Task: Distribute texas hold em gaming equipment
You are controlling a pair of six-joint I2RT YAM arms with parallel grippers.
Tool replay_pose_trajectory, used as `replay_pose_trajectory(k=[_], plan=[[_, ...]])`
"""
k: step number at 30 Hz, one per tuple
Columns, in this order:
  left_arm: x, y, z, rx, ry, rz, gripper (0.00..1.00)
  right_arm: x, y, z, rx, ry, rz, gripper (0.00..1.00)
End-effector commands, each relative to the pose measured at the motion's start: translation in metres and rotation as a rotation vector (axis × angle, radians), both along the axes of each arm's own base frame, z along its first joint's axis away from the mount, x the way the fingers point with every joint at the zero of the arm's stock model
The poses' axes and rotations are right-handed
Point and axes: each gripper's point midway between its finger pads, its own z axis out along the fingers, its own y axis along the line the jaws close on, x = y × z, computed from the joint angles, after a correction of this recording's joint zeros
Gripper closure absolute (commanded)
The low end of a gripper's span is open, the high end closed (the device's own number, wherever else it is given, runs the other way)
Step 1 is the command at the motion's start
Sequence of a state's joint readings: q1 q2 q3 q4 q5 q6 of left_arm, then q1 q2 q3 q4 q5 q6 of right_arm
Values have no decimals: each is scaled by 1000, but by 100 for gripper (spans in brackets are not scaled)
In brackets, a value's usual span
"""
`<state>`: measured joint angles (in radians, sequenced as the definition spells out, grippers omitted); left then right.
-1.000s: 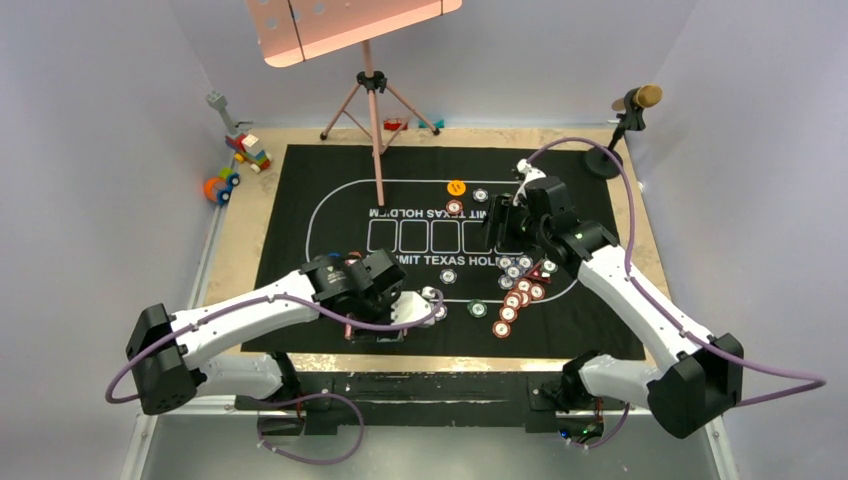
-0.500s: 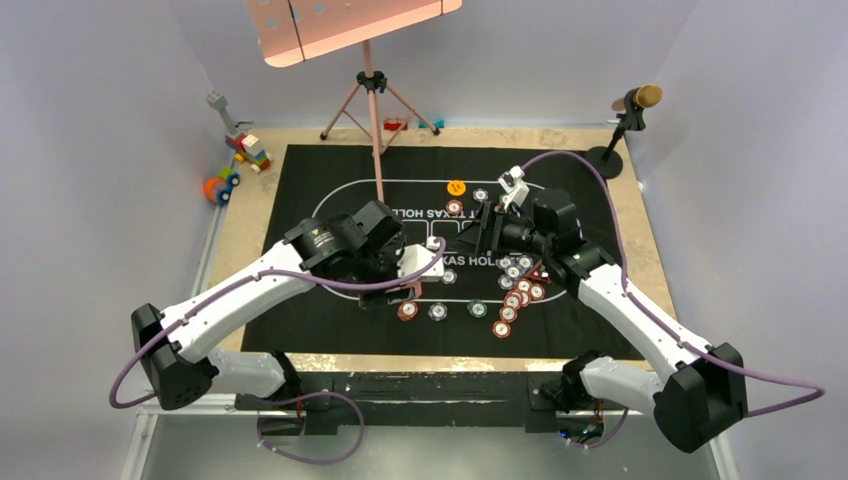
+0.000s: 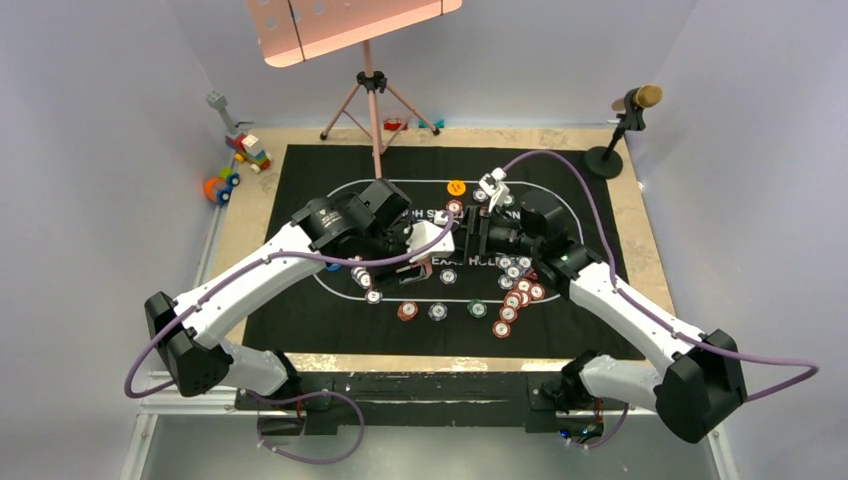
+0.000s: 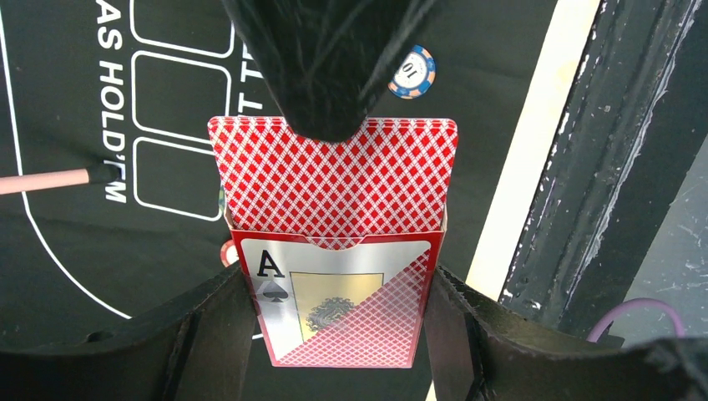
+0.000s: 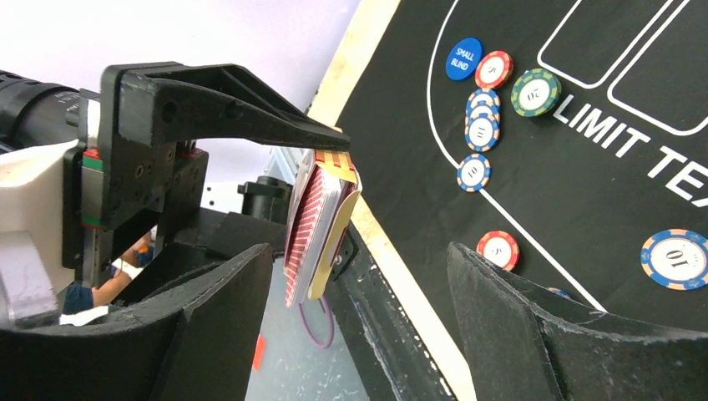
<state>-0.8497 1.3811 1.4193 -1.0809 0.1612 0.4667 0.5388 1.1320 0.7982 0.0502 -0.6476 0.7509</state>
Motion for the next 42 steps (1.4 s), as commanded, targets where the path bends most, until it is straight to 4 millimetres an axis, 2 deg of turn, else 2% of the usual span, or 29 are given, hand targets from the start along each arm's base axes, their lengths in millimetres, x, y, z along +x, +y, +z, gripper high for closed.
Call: replay_pose_trajectory(k=[1,13,23,30,37,42], plan=[[11,-11,24,-79,-38,25,100,1,12,28,66,-69,33,19],[12,-10,24,-89,-32,38,100,4,19,39,83,-86,42,17],[13,-10,30,-104,-42,44,100,4,30,33,81,-66,62,17],[14,-12,34,-105,-50,42,100,3,46,26,66,-46,87,19],[17,-13,36,-105,-53,48,100,6,62,23,85,-14,90,25],[19,-12,37,-104,-65,54,100,8,65,15,96,28,77,36]])
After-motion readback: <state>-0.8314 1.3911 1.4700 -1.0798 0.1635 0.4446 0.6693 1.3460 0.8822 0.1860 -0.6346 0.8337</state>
